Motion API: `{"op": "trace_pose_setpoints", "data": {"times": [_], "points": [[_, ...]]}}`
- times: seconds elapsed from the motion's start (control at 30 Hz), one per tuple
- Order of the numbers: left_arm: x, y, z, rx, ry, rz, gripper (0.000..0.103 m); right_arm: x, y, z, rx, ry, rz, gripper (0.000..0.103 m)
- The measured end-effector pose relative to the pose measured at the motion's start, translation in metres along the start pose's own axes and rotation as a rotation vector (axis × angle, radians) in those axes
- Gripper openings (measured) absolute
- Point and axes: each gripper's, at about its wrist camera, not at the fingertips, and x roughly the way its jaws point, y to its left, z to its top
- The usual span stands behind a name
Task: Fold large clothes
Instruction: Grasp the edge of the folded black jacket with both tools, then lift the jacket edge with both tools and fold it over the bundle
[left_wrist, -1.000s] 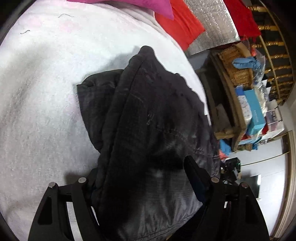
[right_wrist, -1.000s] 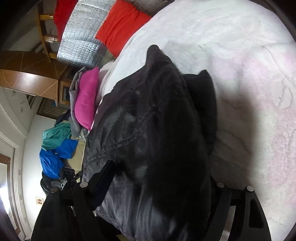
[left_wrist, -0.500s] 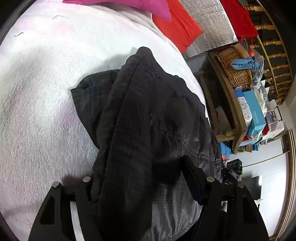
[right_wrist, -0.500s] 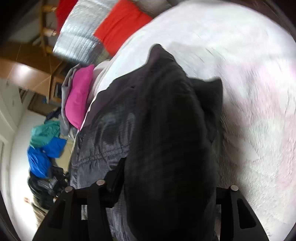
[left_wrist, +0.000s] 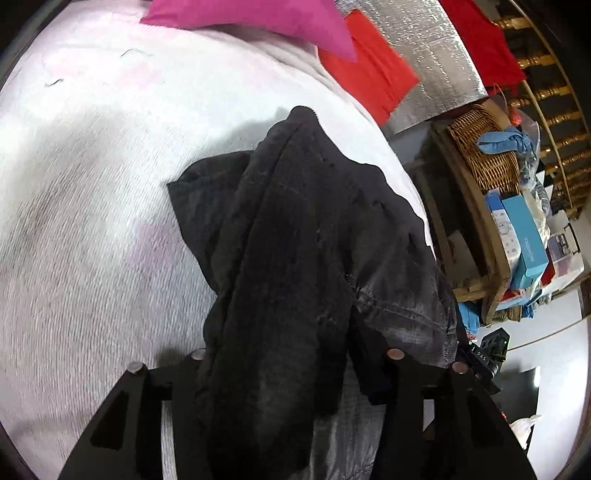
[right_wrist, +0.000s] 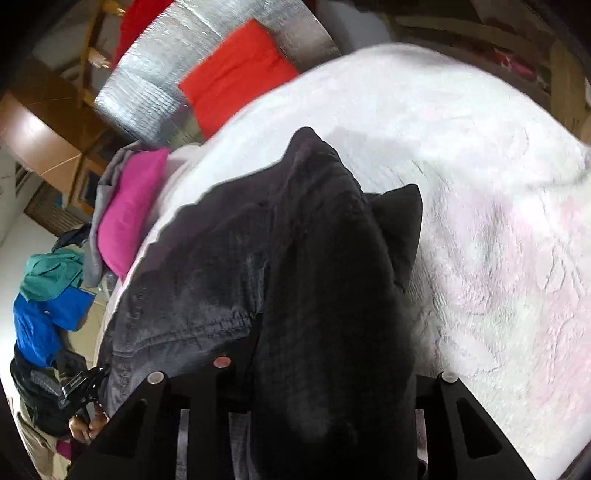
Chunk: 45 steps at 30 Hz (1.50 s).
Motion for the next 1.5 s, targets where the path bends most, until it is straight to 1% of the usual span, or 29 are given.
{"op": "trace_pose_setpoints", "data": {"times": [0.03,0.07,0.1,0.13,0.2,0.23,0.27,0.3,0.33,0.37,0.4,0.47,0.6,0.7,0.73,0.77,0.8,0.83,0.87,0.9,0.93,1.0,1.1,1.17,1.3,1.4,1.5], "points": [[-0.001,0.001,-0.001,-0.012,0.005,-0.001,0.060,-0.004,-0.003,0.000,0.019,0.002,-0.002,0.047],[-0.001,0.004,-0.003,-0.034,0.014,-0.008,0.063,-0.010,-0.007,-0.001,0.039,0.000,-0.012,0.053],[-0.002,0.007,-0.005,-0.051,0.022,-0.021,0.064,-0.016,-0.011,-0.002,0.055,-0.003,-0.020,0.059],[-0.004,0.008,-0.006,-0.059,0.027,-0.026,0.064,-0.025,-0.017,-0.003,0.076,-0.014,-0.024,0.061],[-0.011,0.010,-0.009,-0.066,0.024,-0.018,0.065,-0.049,-0.029,-0.007,0.118,-0.073,-0.016,0.064],[-0.016,0.010,-0.012,-0.063,0.013,-0.012,0.066,-0.063,-0.036,-0.010,0.142,-0.119,-0.017,0.067],[-0.020,0.009,-0.014,-0.057,0.004,-0.008,0.069,-0.075,-0.044,-0.012,0.165,-0.158,-0.014,0.073],[-0.022,0.009,-0.016,-0.054,0.000,-0.006,0.071,-0.082,-0.051,-0.014,0.187,-0.175,0.005,0.075],[-0.023,0.010,-0.018,-0.057,0.004,-0.005,0.073,-0.086,-0.060,-0.015,0.222,-0.176,0.052,0.076],[-0.022,0.012,-0.019,-0.063,0.015,-0.009,0.073,-0.085,-0.070,-0.016,0.267,-0.160,0.099,0.076],[-0.020,0.014,-0.020,-0.072,0.031,-0.020,0.073,-0.082,-0.075,-0.016,0.299,-0.140,0.125,0.076],[-0.018,0.016,-0.021,-0.077,0.037,-0.035,0.073,-0.072,-0.084,-0.015,0.336,-0.087,0.168,0.076],[-0.015,0.014,-0.021,-0.058,0.022,-0.049,0.073,-0.044,-0.074,-0.003,0.325,-0.025,0.192,0.076],[-0.011,0.013,-0.019,-0.063,0.010,-0.066,0.073,-0.011,-0.064,0.001,0.310,0.051,0.200,0.076],[-0.010,0.011,-0.018,-0.049,0.005,-0.060,0.070,-0.001,-0.059,0.003,0.297,0.061,0.197,0.076],[-0.009,0.008,-0.018,-0.026,-0.002,-0.044,0.065,0.004,-0.052,0.005,0.262,0.050,0.193,0.077],[-0.007,0.005,-0.017,-0.010,-0.009,-0.037,0.063,0.006,-0.044,0.006,0.225,0.043,0.198,0.067],[-0.006,0.003,-0.016,0.000,-0.013,-0.032,0.061,0.011,-0.033,0.007,0.196,0.051,0.201,0.055],[-0.005,0.000,-0.015,0.014,-0.019,-0.025,0.059,0.014,-0.021,0.007,0.152,0.049,0.151,0.047],[-0.004,-0.002,-0.013,0.020,-0.023,-0.021,0.058,0.015,-0.008,0.008,0.097,0.037,0.097,0.045],[-0.004,-0.003,-0.010,0.023,-0.033,-0.018,0.056,0.017,-0.001,0.010,0.073,0.032,0.076,0.043],[-0.004,-0.003,-0.004,0.020,-0.050,-0.015,0.053,0.018,0.006,0.016,0.059,0.021,0.062,0.036],[-0.003,-0.005,0.006,0.010,-0.074,-0.019,0.048,0.019,0.018,0.030,0.016,-0.031,0.042,0.032],[-0.001,-0.009,0.015,0.018,-0.091,-0.011,0.046,0.022,0.030,0.041,-0.014,-0.064,0.025,0.031],[-0.001,-0.016,0.033,0.025,-0.133,-0.008,0.042,0.026,0.048,0.059,-0.053,-0.126,0.024,0.030],[-0.003,-0.026,0.046,0.062,-0.168,0.007,0.039,0.027,0.063,0.071,-0.098,-0.166,0.011,0.029],[-0.007,-0.035,0.057,0.088,-0.201,-0.006,0.037,0.026,0.077,0.081,-0.124,-0.203,0.015,0.028]]}}
